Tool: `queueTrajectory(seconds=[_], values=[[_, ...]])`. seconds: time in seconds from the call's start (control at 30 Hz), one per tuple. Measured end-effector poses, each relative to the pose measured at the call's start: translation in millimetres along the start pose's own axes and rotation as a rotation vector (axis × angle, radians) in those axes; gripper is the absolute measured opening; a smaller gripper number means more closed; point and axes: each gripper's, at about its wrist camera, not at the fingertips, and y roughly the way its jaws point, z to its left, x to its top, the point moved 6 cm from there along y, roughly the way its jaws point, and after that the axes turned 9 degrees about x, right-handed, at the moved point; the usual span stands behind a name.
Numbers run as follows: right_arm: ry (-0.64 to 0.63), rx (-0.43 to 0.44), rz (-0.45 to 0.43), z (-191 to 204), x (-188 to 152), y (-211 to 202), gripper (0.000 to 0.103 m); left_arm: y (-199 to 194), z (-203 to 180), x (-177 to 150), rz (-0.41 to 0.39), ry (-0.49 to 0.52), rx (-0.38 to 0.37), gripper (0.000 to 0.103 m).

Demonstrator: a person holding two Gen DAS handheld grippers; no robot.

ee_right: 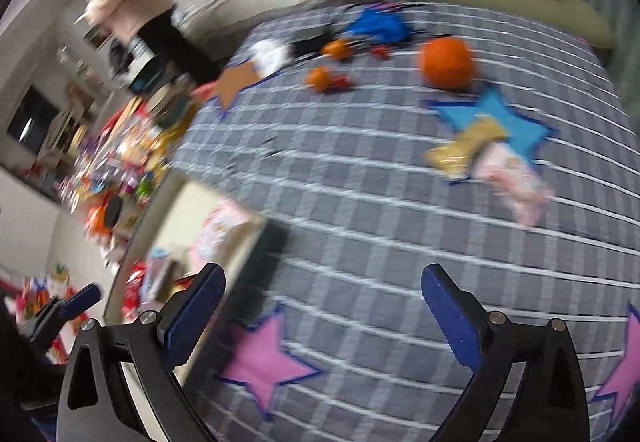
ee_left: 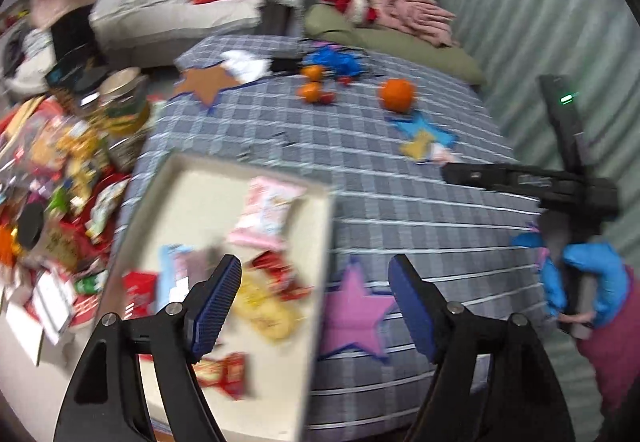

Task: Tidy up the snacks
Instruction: 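Move left gripper to the yellow bar while right approaches the pink cranberry pack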

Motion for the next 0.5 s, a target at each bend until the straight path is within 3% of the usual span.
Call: queueTrajectory(seconds=[0.17, 0.27, 0.5], values=[[-0.043, -0.161, -0.056, -60, 11, -19, 0.099, -9, -55, 38, -0.02, 0.085, -0.084, 0.083], [-0.102, -0.249, -0.041, -89, 13, -10, 0.099, 10, -87, 59, -0.018, 0.169, -0.052, 0.084], [-0.174, -0.248, -0.037, -119, 29, 28, 0.099, 85, -131, 77, 0.044, 0.282, 0.004, 0.084]])
